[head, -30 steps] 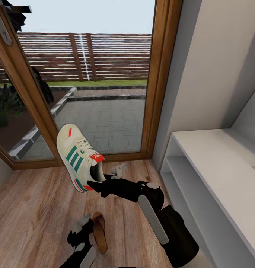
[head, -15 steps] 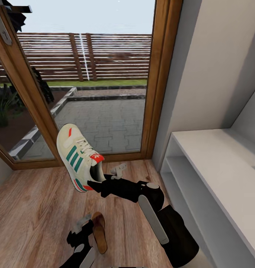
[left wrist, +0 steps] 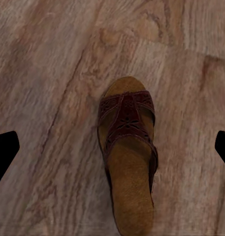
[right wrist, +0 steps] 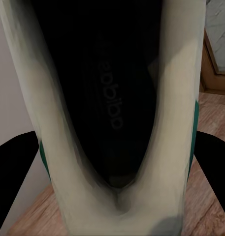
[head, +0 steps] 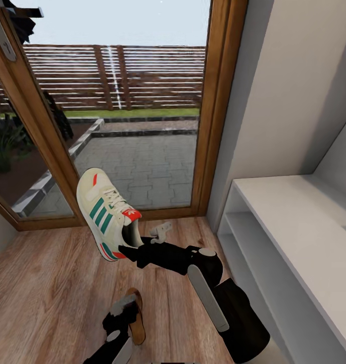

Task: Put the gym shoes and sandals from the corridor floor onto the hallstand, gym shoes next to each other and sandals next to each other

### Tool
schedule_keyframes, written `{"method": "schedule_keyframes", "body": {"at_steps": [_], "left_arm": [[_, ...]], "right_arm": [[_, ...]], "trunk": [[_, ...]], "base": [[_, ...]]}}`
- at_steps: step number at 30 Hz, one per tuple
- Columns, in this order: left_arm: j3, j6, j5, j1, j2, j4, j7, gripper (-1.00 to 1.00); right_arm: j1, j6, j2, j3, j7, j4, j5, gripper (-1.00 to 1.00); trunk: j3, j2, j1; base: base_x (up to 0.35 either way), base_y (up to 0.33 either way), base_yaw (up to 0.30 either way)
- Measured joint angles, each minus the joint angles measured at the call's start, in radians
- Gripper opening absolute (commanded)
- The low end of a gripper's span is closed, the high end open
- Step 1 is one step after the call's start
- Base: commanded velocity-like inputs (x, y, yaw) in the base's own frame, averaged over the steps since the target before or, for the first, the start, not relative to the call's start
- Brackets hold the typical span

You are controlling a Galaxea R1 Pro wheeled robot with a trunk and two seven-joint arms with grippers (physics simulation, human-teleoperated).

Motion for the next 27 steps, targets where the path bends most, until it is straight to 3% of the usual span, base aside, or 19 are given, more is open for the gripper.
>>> {"method": "schedule_keyframes", "body": {"at_steps": [2,4,9,16,27], "left_arm": [[-0.011,0.074,0.001,-0.003,-0.003,-0.008,-0.007,1.00],[-0.022,0.204,0.005,-0.010,-0.007,-0.038,-0.016,1.00],[-0.028,0.302,0.023,-0.014,-0.018,-0.100,-0.018,1.00],[-0.034,0.324,0.060,-0.014,-0.022,-0.118,-0.016,1.00],[-0.035,0.316,0.062,-0.014,-0.022,-0.120,-0.016,1.00]], "right_arm": [[0.000,0.000,0.000,0.000,0.000,0.000,0.000,-1.00],[0.000,0.000,0.000,0.000,0.000,0.000,0.000,-1.00],[0.000,0.000,0.000,0.001,0.000,0.001,-0.001,-1.00],[0.000,0.000,0.000,0.001,0.000,0.001,0.000,-1.00],[0.000,0.000,0.000,0.002,0.000,0.001,0.001,-1.00]], "trunk": [[0.000,0.000,0.000],[0.000,0.000,0.000],[0.000,0.000,0.000],[-0.009,-0.021,0.011],[-0.044,-0.098,0.054]], "base": [[0.000,0.000,0.000],[0.000,0.000,0.000],[0.000,0.000,0.000],[0.000,0.000,0.000],[0.000,0.000,0.004]]}}
